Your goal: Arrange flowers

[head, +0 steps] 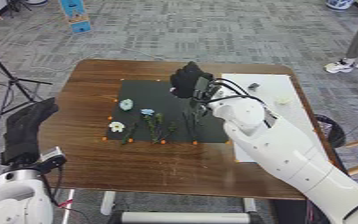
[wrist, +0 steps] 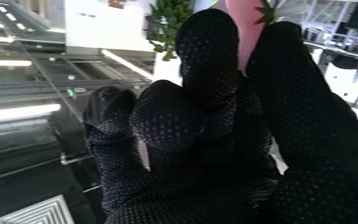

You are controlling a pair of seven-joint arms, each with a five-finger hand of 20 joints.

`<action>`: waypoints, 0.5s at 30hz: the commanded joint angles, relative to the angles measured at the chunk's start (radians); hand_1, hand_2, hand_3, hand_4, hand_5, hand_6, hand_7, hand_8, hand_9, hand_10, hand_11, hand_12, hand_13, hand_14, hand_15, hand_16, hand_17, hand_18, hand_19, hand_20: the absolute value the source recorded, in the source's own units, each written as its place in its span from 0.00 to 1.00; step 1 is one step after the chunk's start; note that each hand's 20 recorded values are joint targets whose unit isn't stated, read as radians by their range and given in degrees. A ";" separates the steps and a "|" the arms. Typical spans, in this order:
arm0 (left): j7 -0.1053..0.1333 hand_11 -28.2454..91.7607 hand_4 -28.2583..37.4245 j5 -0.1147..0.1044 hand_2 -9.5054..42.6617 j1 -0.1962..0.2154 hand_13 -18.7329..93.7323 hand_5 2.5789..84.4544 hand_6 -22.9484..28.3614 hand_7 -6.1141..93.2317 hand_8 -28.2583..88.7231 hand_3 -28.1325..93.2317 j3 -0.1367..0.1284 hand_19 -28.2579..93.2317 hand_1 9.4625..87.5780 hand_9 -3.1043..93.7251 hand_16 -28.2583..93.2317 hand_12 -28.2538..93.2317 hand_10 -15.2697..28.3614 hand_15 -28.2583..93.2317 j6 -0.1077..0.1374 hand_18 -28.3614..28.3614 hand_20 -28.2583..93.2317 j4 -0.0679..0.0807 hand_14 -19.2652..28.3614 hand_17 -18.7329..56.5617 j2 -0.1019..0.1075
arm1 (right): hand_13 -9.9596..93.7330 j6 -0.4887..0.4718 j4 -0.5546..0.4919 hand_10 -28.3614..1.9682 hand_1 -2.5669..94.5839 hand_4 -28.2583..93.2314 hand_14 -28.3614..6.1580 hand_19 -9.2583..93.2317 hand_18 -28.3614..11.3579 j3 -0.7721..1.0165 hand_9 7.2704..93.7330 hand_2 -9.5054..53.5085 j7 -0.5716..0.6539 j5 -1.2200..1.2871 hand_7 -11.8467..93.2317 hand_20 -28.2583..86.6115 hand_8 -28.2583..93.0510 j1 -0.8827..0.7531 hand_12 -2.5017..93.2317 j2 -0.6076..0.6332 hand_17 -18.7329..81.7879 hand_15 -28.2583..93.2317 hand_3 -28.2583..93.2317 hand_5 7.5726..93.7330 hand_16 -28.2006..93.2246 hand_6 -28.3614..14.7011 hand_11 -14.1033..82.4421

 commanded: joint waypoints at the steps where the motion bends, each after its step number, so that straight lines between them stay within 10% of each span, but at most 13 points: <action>1: -0.007 0.40 0.00 0.014 0.63 -0.010 0.53 0.62 0.51 0.23 0.16 0.82 0.001 0.27 0.26 0.58 0.21 0.31 0.66 0.34 -0.015 0.61 0.38 -0.026 0.67 0.41 -0.013 | 0.84 -0.030 0.041 0.65 0.61 0.05 0.55 0.88 0.11 0.025 0.92 0.14 -0.035 -0.060 0.38 0.79 0.33 -0.049 0.34 -0.055 0.55 0.81 0.65 0.80 0.58 0.70 0.53; 15: -0.018 0.40 0.00 0.020 0.63 -0.064 0.53 0.62 0.51 0.23 0.16 0.82 0.043 0.28 0.26 0.58 0.21 0.31 0.66 0.34 -0.039 0.61 0.37 -0.019 0.67 0.40 -0.006 | 0.84 -0.067 0.103 0.65 0.60 0.06 0.55 0.88 0.10 0.092 0.92 0.13 -0.029 -0.116 0.37 0.79 0.31 -0.132 0.34 -0.139 0.55 0.82 0.65 0.80 0.58 0.72 0.53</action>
